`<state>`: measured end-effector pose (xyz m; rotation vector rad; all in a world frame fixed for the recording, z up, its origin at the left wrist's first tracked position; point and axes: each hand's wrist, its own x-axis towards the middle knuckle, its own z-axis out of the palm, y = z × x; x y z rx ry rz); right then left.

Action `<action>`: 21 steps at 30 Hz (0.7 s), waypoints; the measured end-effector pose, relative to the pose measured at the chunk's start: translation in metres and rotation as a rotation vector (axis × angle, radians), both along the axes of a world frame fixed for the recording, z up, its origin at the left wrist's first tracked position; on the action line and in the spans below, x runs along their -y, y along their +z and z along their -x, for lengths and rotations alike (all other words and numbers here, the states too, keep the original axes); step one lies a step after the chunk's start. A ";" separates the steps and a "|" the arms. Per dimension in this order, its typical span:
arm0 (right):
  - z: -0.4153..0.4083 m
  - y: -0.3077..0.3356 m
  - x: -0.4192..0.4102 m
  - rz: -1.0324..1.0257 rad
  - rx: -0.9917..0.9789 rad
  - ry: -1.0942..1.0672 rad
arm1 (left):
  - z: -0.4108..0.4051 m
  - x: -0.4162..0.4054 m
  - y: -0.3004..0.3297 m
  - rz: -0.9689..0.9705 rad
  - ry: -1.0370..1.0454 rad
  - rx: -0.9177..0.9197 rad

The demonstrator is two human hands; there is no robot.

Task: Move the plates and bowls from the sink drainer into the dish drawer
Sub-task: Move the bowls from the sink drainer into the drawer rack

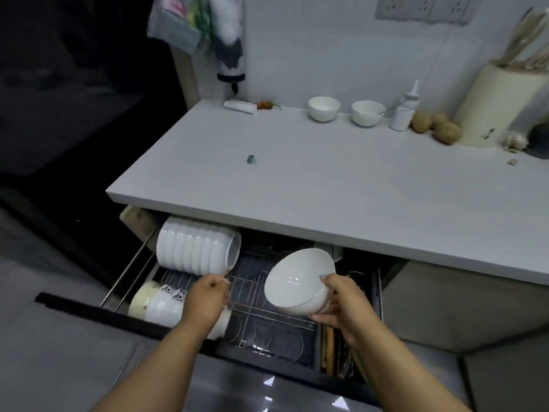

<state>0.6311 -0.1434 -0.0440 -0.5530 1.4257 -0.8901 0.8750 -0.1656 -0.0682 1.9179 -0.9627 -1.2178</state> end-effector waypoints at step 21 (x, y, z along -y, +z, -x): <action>-0.147 -0.124 0.061 -0.296 -0.549 0.408 | -0.062 0.001 -0.059 -0.123 -0.238 0.835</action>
